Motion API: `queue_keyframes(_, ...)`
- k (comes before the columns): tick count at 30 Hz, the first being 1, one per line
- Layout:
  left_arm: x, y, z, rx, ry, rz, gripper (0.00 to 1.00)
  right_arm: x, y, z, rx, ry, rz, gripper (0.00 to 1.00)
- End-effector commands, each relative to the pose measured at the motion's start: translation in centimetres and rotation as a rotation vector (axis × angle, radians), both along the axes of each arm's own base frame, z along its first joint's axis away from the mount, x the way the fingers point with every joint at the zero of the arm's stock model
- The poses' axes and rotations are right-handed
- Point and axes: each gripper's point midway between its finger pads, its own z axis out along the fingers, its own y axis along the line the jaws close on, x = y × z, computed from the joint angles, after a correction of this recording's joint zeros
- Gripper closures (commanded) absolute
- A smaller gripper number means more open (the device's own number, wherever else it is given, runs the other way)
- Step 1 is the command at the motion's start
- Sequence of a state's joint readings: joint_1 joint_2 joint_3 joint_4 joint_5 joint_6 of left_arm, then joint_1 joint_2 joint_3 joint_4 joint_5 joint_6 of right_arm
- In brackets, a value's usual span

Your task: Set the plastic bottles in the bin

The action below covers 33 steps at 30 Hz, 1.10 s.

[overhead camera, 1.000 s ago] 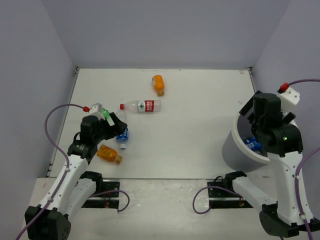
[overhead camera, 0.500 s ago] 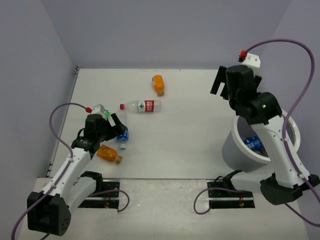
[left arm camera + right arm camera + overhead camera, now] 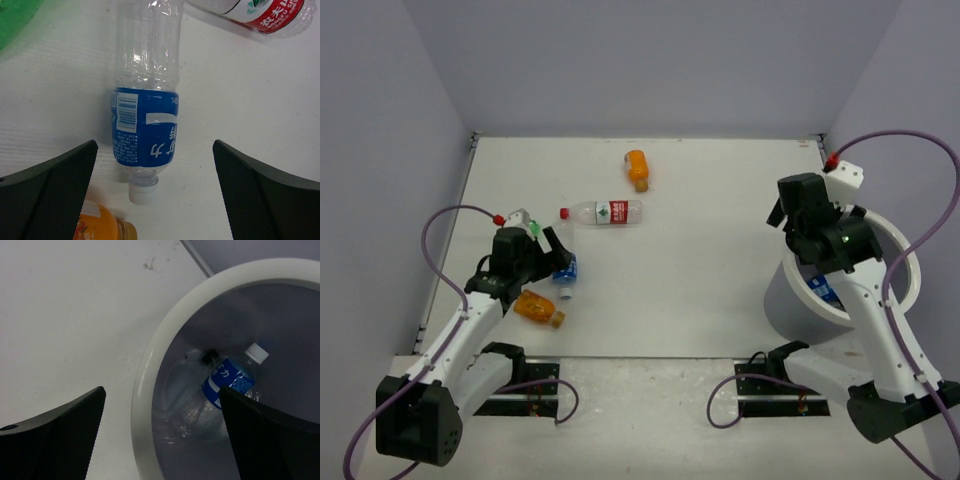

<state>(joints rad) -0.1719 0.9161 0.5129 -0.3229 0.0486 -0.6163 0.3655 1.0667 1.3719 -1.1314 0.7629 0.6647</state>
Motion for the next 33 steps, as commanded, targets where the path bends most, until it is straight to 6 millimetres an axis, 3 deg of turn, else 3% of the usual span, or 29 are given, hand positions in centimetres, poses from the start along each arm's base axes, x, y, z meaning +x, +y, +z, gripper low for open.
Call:
queue_keyframes(1,1.0,-0.4,1.5,-0.006,-0.062,-0.022,0.00,0.3,0.7,-3.0,0.049,0.064,-0.010,0.14)
queue_keyframes(7,0.8,-0.4,1.5,-0.004,-0.066,-0.019,0.00,2.2,1.8,-4.2,0.057,0.088,0.012,0.53)
queue_keyframes(9,0.8,-0.3,1.4,-0.001,-0.066,-0.016,0.00,2.7,1.7,-4.0,0.052,0.086,0.003,0.57)
queue_keyframes(13,0.8,-0.3,1.5,-0.001,-0.070,-0.016,0.00,4.3,1.6,-3.3,0.026,0.075,0.005,0.75)
queue_keyframes(16,0.8,-0.2,1.4,0.002,-0.069,-0.015,0.00,5.7,1.9,-2.9,0.006,0.066,0.038,0.80)
queue_keyframes(18,0.8,-0.1,1.4,0.006,-0.067,-0.009,0.00,7.1,2.2,-2.5,0.006,0.038,0.057,0.97)
queue_keyframes(19,0.8,-0.1,1.4,0.008,-0.068,-0.007,0.00,7.7,2.3,-2.4,-0.003,0.041,0.066,1.00)
queue_keyframes(30,0.9,0.3,1.2,0.021,-0.064,0.010,0.00,14.7,1.9,1.2,-0.090,-0.123,0.152,1.00)
queue_keyframes(33,0.9,0.3,1.1,0.024,-0.061,0.011,0.00,16.0,1.9,0.9,-0.103,-0.110,0.171,0.99)
